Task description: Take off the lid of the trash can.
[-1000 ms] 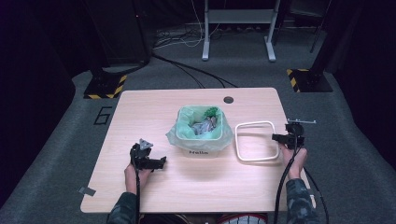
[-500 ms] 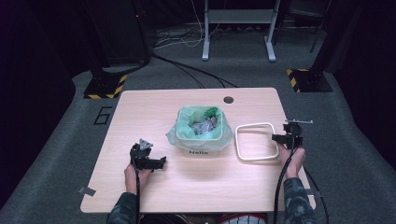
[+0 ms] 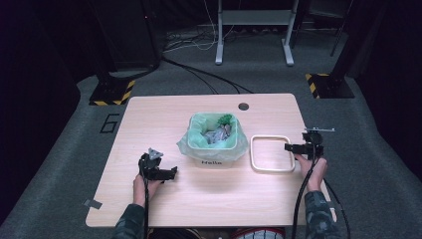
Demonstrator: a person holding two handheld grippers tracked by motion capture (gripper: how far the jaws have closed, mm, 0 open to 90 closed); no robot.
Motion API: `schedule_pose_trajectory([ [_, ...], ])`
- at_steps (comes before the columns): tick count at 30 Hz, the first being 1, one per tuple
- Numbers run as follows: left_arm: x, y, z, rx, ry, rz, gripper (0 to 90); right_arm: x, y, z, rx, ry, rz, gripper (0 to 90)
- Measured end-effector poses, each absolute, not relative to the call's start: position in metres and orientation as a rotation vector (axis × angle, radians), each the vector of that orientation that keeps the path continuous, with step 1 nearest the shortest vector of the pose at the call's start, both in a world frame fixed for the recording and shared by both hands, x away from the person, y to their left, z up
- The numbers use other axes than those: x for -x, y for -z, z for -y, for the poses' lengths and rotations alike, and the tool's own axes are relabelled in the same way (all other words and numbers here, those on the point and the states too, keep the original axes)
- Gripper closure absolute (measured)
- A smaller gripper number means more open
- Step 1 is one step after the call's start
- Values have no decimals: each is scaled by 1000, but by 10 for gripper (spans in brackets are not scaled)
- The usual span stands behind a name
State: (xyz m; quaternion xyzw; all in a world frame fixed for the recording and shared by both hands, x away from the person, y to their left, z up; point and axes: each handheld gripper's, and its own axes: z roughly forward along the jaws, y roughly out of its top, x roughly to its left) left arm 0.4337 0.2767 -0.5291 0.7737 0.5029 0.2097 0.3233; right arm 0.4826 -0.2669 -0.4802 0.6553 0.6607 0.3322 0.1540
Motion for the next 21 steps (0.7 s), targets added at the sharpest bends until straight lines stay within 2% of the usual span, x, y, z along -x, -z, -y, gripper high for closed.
schedule_pose_trajectory([
  [6,-434,529,-277,-2029,-548,-1319,15,-481,475,263,-1809,-985,-1932,109],
  [7,-435,528,-277,-2044,-539,-1322,16,-481,473,260,-1778,-981,-1943,58],
  [8,-435,528,-277,-2044,-539,-1322,17,-481,473,260,-1778,-981,-1943,58],
  [9,-436,527,-277,-2051,-526,-1325,17,-482,472,258,-1756,-992,-1965,0],
  [21,-446,508,-282,-2029,-421,-1359,1,-484,463,242,-1716,-1019,-2132,0],
])
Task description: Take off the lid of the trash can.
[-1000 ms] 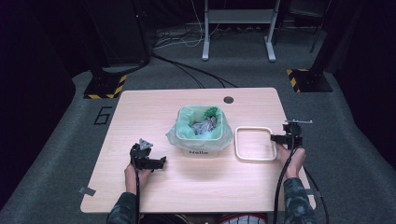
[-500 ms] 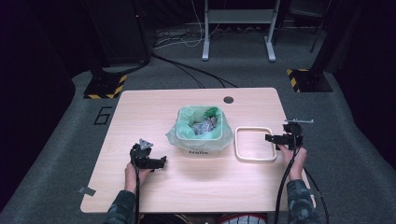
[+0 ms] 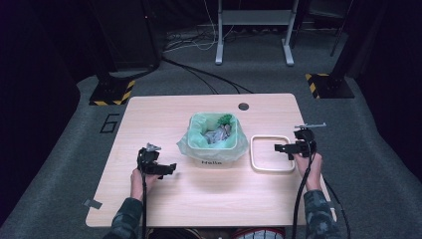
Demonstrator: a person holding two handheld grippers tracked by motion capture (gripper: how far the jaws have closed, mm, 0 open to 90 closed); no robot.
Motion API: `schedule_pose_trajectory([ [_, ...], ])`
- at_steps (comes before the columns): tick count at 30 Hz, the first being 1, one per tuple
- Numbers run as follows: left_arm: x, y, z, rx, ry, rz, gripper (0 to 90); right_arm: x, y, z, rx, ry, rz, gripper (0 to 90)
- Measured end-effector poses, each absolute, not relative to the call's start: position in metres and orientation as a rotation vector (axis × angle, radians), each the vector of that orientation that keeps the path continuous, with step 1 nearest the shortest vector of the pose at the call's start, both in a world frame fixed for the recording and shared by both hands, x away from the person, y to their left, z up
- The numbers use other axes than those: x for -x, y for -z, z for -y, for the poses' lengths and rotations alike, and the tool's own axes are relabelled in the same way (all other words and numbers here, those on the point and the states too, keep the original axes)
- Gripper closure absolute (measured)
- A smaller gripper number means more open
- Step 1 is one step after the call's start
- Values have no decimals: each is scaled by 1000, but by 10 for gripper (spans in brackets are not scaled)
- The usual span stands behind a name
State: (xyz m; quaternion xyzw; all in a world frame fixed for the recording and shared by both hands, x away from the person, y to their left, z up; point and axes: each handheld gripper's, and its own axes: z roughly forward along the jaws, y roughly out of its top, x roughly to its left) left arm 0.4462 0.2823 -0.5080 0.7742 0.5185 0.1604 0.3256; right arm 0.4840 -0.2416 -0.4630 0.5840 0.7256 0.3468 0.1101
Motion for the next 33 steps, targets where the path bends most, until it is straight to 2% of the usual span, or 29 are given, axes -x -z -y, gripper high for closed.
schedule_pose_trajectory([
  [14,-463,471,-283,-1997,-397,-1354,1,-486,447,221,-1638,-1012,-2206,21],
  [33,-485,425,-275,-1939,-391,-1335,0,-496,410,182,-1512,-1072,-2235,123],
])
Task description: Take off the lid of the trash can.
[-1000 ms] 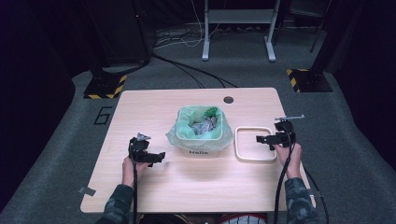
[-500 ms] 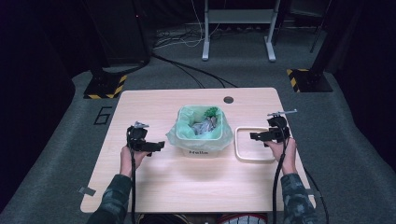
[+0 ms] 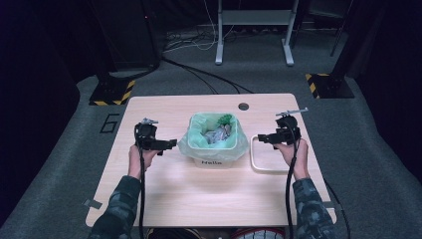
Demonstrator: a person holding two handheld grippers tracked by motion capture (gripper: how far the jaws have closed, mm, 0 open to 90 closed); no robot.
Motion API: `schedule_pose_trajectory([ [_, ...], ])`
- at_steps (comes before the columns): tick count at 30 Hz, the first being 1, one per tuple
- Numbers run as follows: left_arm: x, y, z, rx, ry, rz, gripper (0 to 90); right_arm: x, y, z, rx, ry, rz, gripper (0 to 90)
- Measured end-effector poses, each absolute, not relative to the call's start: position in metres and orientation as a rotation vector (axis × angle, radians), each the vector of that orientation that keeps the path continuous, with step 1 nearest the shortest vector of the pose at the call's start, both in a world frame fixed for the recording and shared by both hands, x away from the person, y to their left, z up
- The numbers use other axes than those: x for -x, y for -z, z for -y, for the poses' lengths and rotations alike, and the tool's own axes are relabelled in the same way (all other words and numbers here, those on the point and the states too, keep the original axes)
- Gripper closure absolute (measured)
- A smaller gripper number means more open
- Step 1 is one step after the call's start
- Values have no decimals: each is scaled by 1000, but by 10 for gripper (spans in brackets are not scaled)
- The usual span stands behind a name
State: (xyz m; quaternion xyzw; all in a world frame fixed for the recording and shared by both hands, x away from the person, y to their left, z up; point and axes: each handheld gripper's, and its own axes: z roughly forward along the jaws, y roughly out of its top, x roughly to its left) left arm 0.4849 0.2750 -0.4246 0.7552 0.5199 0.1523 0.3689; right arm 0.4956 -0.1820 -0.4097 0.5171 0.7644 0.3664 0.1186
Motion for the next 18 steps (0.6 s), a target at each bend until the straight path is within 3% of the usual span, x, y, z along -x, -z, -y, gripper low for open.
schedule_pose_trajectory([
  [18,-502,396,-263,-1893,-366,-1302,1,-509,383,140,-1431,-1139,-2274,146],
])
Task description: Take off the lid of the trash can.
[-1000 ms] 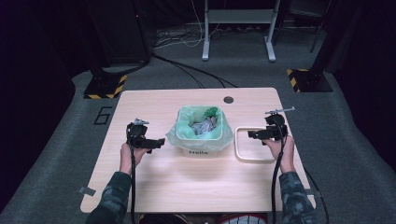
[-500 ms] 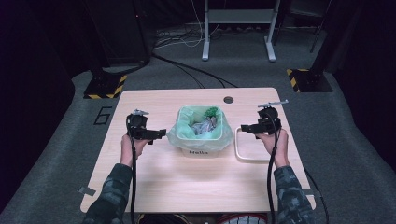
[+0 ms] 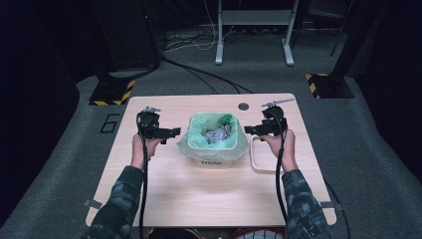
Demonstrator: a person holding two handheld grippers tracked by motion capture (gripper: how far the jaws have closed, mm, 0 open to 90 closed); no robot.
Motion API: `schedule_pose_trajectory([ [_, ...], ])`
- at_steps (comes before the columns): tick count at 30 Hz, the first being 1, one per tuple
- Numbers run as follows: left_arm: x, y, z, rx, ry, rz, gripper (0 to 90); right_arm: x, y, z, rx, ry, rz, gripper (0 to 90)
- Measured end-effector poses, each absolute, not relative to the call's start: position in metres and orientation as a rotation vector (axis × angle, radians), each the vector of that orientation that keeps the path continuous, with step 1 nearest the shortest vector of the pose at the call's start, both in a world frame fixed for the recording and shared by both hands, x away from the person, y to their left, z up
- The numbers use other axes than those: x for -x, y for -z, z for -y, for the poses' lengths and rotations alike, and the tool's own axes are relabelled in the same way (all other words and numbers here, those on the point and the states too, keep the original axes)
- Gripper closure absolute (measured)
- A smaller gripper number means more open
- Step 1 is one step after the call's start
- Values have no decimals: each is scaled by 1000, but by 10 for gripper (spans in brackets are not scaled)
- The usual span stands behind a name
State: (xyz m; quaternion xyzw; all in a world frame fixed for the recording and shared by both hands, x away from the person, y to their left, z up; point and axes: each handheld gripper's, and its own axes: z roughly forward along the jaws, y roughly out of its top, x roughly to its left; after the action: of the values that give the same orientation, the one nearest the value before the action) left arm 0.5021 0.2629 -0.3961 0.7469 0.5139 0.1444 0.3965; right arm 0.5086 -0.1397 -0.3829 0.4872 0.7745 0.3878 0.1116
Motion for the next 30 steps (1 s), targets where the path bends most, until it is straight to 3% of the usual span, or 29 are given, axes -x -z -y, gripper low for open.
schedule_pose_trajectory([
  [6,-507,390,-253,-1890,-345,-1270,20,-513,379,127,-1414,-1151,-2281,175],
  [13,-514,391,-231,-1940,-340,-1245,83,-520,380,105,-1378,-1188,-2282,329],
  [19,-517,393,-223,-1934,-314,-1249,283,-525,384,93,-1405,-1143,-2292,465],
  [20,-517,394,-220,-1936,-308,-1235,322,-526,387,88,-1404,-1112,-2300,528],
  [22,-516,394,-220,-1934,-302,-1228,413,-527,388,86,-1406,-1108,-2305,549],
  [23,-516,395,-219,-1921,-298,-1227,461,-527,389,84,-1405,-1098,-2296,625],
  [24,-515,395,-218,-1914,-286,-1216,461,-527,389,84,-1405,-1098,-2296,625],
  [25,-513,396,-215,-1918,-297,-1199,540,-527,389,82,-1404,-1094,-2291,670],
  [30,-509,398,-208,-1915,-301,-1200,681,-525,389,80,-1404,-1086,-2269,714],
])
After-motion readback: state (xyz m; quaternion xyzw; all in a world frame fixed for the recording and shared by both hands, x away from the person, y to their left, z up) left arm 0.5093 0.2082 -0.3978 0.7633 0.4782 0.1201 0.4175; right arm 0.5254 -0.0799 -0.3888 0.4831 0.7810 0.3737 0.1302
